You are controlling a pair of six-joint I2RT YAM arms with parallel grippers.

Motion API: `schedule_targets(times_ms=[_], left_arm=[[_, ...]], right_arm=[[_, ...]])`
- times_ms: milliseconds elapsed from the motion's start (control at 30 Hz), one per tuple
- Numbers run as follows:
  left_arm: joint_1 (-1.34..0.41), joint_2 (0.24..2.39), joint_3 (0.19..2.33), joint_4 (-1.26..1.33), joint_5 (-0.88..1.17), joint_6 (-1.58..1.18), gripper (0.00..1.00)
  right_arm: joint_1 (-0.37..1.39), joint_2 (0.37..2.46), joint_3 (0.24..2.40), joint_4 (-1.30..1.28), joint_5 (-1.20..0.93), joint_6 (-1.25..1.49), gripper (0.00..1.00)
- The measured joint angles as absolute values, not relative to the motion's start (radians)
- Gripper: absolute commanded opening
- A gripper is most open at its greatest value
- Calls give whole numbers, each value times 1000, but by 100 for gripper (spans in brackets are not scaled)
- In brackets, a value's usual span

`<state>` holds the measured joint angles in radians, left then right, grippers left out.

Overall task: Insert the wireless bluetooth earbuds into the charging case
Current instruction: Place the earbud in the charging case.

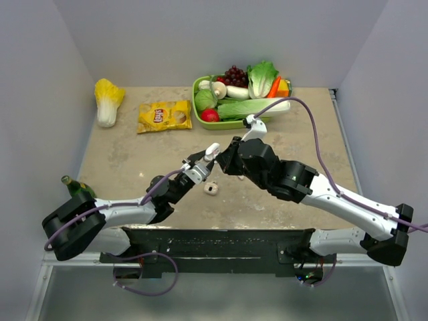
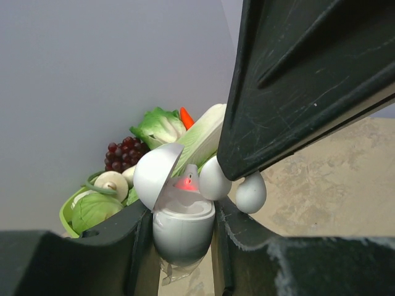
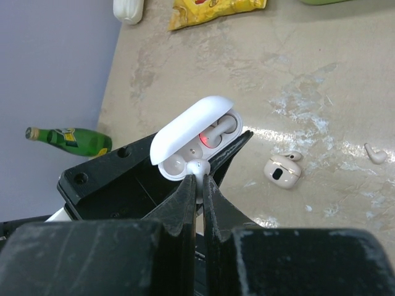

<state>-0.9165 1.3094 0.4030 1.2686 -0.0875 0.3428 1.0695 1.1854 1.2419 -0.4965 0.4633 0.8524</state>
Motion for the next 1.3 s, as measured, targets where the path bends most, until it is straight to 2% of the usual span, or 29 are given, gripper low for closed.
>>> schedule_targets(times_ms=[1300], left_arm=[[-915, 1298, 372, 1267, -93, 334, 0]], right_arm=[[1038, 1240, 1258, -478, 424, 959, 0]])
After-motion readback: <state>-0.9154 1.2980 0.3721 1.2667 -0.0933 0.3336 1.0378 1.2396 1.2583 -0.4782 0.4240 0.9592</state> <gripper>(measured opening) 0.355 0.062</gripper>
